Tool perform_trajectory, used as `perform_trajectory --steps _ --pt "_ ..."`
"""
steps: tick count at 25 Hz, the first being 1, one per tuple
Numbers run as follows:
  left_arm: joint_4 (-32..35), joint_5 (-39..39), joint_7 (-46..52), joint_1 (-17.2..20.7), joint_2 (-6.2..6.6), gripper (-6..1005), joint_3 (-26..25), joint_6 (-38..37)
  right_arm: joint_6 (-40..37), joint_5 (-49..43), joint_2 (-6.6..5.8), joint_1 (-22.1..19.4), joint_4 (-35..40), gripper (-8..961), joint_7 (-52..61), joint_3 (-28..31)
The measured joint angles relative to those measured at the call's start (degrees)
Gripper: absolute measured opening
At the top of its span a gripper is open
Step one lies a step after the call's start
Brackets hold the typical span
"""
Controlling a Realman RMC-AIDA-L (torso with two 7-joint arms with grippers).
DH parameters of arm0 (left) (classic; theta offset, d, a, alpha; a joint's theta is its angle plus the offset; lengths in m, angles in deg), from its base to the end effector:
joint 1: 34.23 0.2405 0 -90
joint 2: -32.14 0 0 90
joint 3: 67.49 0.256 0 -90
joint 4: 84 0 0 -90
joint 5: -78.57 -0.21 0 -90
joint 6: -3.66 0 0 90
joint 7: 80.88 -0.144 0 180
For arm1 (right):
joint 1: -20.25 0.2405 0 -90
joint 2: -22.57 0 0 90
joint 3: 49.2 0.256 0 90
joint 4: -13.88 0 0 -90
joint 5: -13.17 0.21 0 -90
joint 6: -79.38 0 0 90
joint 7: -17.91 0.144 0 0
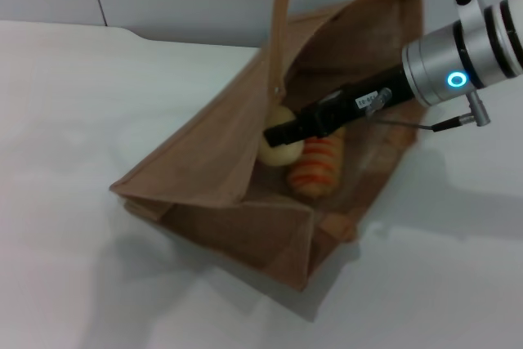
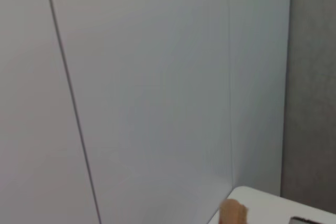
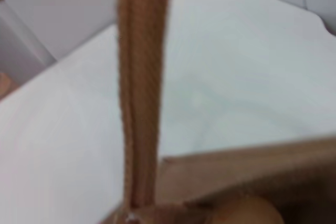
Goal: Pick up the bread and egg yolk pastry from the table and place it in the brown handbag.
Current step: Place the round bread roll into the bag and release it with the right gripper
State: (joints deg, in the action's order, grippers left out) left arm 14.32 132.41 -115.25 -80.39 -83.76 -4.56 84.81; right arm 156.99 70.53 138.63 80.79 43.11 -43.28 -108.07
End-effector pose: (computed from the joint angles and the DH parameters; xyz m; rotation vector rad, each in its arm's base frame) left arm 0.0004 0.3860 0.1141 -2.5096 -0.3471 -0.4628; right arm 0.1145 0.4168 -0.0478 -2.9626 0.9168 0.1815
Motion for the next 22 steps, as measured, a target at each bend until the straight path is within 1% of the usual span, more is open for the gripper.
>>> perform_trajectory --steps 3,6,16,22 --pt "1.05 0.11 0.02 -0.07 -0.22 97 0.34 -0.01 0.01 2.57 -0.08 0.26 -0.67 471 -1.47 -0.39" --pt "1.61 0.16 0.01 -0.09 -0.22 96 0.59 0.00 -0.02 2.83 -0.22 1.23 -2.10 461 -1.86 -1.44" --pt "1.77 -0.49 0.00 0.31 -0.13 95 0.62 -0.06 -2.69 2.89 -0.23 1.59 -2.81 517 -0.06 -1.76" --pt "1.64 -2.73 0.24 0.30 -0.17 95 0.61 -0.17 -2.83 3.05 -0.22 1.62 -2.87 550 0.78 -1.78"
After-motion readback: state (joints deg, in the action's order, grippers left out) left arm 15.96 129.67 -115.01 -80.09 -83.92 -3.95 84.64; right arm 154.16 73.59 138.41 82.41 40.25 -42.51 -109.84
